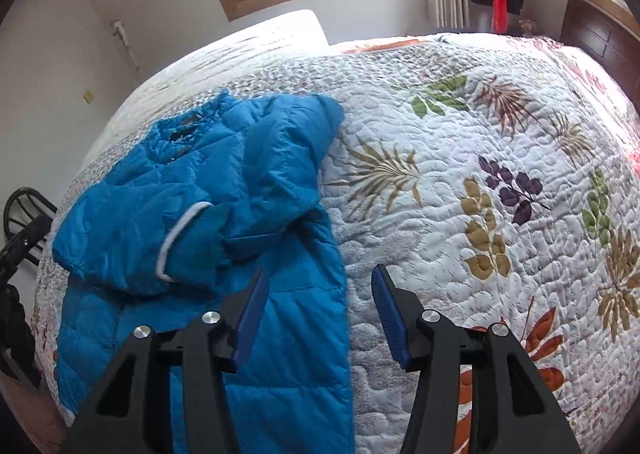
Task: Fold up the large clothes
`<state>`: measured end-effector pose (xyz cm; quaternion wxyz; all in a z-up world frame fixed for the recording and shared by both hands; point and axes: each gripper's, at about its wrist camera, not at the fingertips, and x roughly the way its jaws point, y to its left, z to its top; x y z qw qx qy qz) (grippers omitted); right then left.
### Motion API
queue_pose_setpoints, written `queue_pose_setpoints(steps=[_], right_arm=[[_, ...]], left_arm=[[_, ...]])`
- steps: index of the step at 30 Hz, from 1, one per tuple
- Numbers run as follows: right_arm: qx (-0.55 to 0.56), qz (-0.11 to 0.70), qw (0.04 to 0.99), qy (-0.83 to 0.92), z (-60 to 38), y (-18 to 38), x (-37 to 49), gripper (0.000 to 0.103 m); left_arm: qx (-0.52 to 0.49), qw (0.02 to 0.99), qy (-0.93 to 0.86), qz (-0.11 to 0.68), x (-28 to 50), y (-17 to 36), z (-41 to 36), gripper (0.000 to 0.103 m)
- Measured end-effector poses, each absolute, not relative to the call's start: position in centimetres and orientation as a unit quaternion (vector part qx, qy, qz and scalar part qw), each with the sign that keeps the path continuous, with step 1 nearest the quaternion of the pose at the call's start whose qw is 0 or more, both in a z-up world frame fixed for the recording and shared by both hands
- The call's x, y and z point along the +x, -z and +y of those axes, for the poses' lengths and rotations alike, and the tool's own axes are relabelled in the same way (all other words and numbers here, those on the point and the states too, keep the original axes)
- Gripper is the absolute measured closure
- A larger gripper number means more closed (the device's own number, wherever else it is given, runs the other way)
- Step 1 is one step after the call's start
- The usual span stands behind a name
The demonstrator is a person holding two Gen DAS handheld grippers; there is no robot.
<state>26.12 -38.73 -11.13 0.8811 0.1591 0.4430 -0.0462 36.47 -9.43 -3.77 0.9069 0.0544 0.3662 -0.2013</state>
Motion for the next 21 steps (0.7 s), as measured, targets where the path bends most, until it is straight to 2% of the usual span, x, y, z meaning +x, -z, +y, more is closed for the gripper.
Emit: queue_pose_setpoints(steps=[2, 3, 8, 12, 14, 15, 17, 18, 19, 21], right_arm=[[0.171, 0.443, 0.88, 0.007, -37.5, 10.3, 27.2, 0.037], [0.181, 0.442, 0.879, -0.017, -37.0, 10.0, 27.8, 0.028], [0.14, 0.465, 0.873, -0.04, -33.6, 9.0, 32.0, 0.024], [0.134, 0.521, 0.843, -0.009, -32.7, 11.8, 35.1, 0.024], [0.138, 0.529, 0.837, -0.024, -32.3, 13.0, 35.8, 0.033], [0.134, 0.526, 0.84, -0.023, -32.0, 13.3, 35.9, 0.042], [0.13, 0.513, 0.848, -0.029, -31.7, 13.0, 35.6, 0.066], [0.132, 0.503, 0.853, -0.029, -31.9, 12.5, 35.3, 0.083], [0.135, 0.494, 0.859, -0.029, -32.2, 11.8, 35.0, 0.091], [0.149, 0.469, 0.87, -0.041, -33.1, 10.2, 34.3, 0.093]], left_arm=[[0.05, 0.907, 0.187, 0.374, 37.1, 3.6, -8.3, 0.037], [0.051, 0.909, 0.175, 0.376, 37.3, 3.7, -7.7, 0.037], [0.052, 0.91, 0.151, 0.384, 38.6, 4.6, -6.0, 0.037], [0.045, 0.908, 0.143, 0.392, 39.5, 5.6, -5.4, 0.036], [0.039, 0.905, 0.136, 0.401, 40.3, 6.5, -5.0, 0.036], [0.038, 0.904, 0.134, 0.405, 40.6, 6.9, -4.8, 0.036], [0.036, 0.903, 0.128, 0.409, 41.1, 7.6, -4.5, 0.036], [0.034, 0.903, 0.127, 0.409, 41.2, 7.7, -4.4, 0.036], [0.033, 0.903, 0.127, 0.408, 41.3, 7.7, -4.3, 0.036], [0.03, 0.905, 0.127, 0.405, 41.1, 7.4, -4.1, 0.036]])
